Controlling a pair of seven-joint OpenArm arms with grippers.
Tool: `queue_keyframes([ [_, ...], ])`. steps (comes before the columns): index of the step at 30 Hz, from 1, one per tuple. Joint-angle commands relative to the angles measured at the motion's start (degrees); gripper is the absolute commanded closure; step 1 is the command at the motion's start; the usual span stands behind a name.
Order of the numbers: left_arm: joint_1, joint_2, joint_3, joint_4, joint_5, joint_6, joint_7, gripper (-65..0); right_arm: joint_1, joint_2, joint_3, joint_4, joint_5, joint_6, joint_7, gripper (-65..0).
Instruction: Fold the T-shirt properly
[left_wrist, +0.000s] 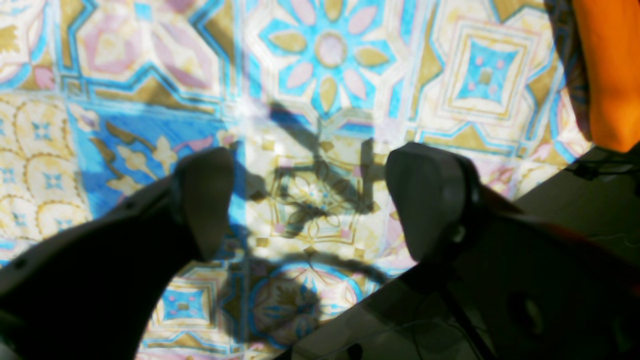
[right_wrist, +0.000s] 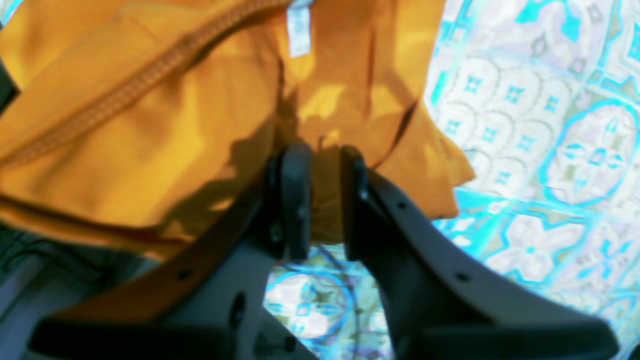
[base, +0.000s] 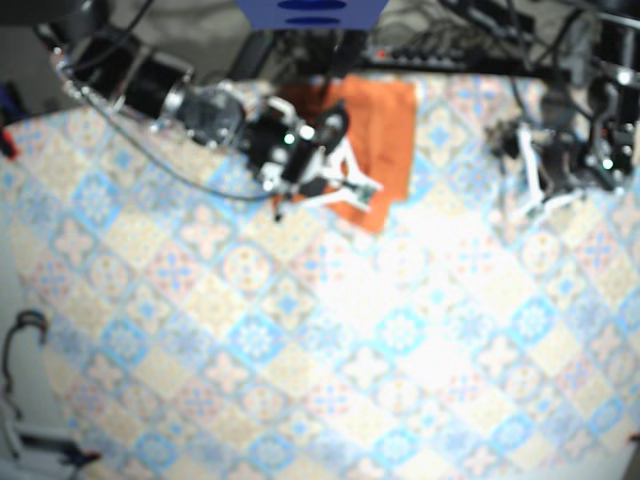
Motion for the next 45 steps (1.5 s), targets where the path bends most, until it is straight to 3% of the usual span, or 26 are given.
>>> queue_keyframes([
  [1, -0.52, -1.37, -0.45, 0.67, -0.5, -0.05, -0.32, -49.9, 1.15, -0.28, 0.24, 0.79, -0.47, 0.19, 0.43, -10.3],
  [12, -0.7, -1.55, -0.62, 0.67, -0.41, 0.04, -0.32, -49.9, -5.0, -0.28, 0.06, -1.24, -0.29, 0.19, -1.81, -10.4],
  [19, -0.78, -1.46, -0.53, 0.67, 2.31, 0.04, -0.32, -49.9, -4.47, -0.11, 0.06, -1.15, 1.64, 0.27, -1.81, -10.3],
  [26, -0.78, -1.2, -0.53, 0.67, 3.98, -0.05, -0.32, -49.9, -2.1, 4.02, 0.67, 4.57, 9.55, 0.27, -1.81, -10.2],
  [35, -0.78, -1.46, -0.45, 0.67, 4.07, -0.05, -0.32, -49.9, -2.54, 5.96, 0.24, 5.27, 9.73, 0.27, -1.81, -10.2],
  [45, -0.78, -1.11, -0.45, -0.12, 5.74, -0.05, -0.5, -49.9, -4.74, 6.66, -4.6, 5.44, 10.17, 0.19, -1.81, -10.1],
])
